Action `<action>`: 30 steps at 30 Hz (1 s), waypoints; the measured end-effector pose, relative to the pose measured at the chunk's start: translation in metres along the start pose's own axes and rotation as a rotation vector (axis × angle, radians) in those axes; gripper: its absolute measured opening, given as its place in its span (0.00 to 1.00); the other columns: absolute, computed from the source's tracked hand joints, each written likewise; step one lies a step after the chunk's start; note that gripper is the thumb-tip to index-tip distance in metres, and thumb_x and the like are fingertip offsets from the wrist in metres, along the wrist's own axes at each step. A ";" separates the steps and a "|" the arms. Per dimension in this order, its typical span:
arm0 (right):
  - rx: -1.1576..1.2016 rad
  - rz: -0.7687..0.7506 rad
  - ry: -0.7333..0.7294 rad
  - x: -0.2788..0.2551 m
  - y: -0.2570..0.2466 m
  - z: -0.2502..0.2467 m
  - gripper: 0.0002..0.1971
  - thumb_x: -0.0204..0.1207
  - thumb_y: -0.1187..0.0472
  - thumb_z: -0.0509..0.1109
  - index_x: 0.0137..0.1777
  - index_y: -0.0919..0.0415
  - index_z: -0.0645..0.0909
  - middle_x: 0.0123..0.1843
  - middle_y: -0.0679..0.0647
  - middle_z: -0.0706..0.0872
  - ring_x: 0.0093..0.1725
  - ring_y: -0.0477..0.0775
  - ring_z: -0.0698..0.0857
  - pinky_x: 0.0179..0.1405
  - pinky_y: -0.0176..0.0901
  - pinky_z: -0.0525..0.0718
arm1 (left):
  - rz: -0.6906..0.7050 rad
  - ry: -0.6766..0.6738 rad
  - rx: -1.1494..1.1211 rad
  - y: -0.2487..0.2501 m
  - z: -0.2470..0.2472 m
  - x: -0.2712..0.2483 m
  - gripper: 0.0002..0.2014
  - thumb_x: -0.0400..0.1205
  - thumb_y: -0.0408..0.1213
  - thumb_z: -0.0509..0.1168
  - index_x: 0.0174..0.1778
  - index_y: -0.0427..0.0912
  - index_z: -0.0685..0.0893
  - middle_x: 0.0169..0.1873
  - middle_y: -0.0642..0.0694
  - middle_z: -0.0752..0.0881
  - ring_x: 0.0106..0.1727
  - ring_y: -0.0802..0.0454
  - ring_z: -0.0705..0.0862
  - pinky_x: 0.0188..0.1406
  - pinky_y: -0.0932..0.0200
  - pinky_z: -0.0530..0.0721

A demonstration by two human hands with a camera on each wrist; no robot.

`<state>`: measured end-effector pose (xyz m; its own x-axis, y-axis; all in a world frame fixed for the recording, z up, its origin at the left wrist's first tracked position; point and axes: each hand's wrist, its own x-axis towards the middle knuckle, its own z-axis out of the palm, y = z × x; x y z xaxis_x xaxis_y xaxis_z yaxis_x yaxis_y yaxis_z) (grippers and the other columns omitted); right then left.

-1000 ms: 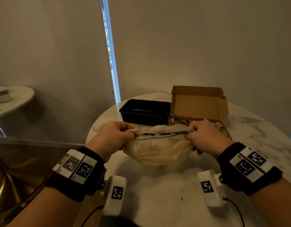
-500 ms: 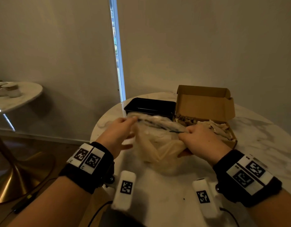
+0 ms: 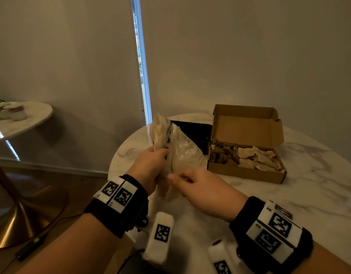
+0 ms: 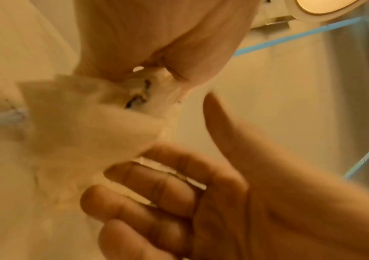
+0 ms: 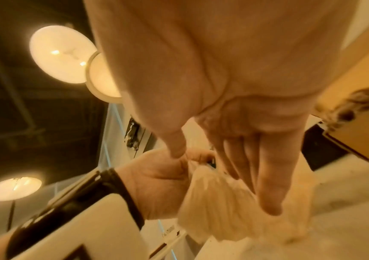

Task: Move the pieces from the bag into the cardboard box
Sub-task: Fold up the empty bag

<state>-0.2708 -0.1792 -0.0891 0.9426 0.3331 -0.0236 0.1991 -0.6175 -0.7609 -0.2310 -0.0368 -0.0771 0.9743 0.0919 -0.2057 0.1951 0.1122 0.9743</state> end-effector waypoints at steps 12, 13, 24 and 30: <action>0.930 0.152 0.267 0.023 0.021 -0.036 0.18 0.89 0.46 0.61 0.70 0.54 0.84 0.59 0.53 0.93 0.62 0.55 0.91 0.69 0.62 0.85 | -0.099 -0.221 0.081 0.002 0.017 -0.016 0.31 0.82 0.67 0.62 0.78 0.56 0.79 0.75 0.51 0.81 0.80 0.40 0.72 0.76 0.27 0.69; 0.984 0.128 0.292 0.025 0.023 -0.037 0.16 0.90 0.51 0.60 0.71 0.55 0.83 0.60 0.54 0.93 0.62 0.56 0.91 0.70 0.62 0.84 | -0.152 -0.265 0.094 0.000 0.017 -0.017 0.31 0.82 0.67 0.61 0.78 0.56 0.78 0.75 0.48 0.80 0.79 0.36 0.74 0.69 0.26 0.77; 0.820 0.163 0.305 0.025 0.024 -0.031 0.13 0.84 0.57 0.70 0.67 0.53 0.86 0.57 0.54 0.93 0.59 0.56 0.91 0.57 0.53 0.91 | 0.046 -0.368 -0.224 -0.002 0.024 -0.019 0.17 0.91 0.46 0.58 0.73 0.47 0.81 0.60 0.42 0.92 0.60 0.42 0.91 0.58 0.41 0.90; 0.528 0.114 0.252 0.009 0.002 -0.032 0.12 0.87 0.49 0.64 0.59 0.52 0.87 0.52 0.45 0.89 0.50 0.43 0.88 0.48 0.34 0.86 | 0.168 -0.171 -0.244 0.003 0.019 -0.004 0.15 0.88 0.39 0.65 0.66 0.34 0.86 0.55 0.36 0.92 0.59 0.39 0.91 0.56 0.48 0.89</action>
<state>-0.2537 -0.2000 -0.0698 0.9976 0.0662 -0.0187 -0.0065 -0.1796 -0.9837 -0.2324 -0.0558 -0.0712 0.9993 -0.0362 -0.0061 0.0182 0.3447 0.9385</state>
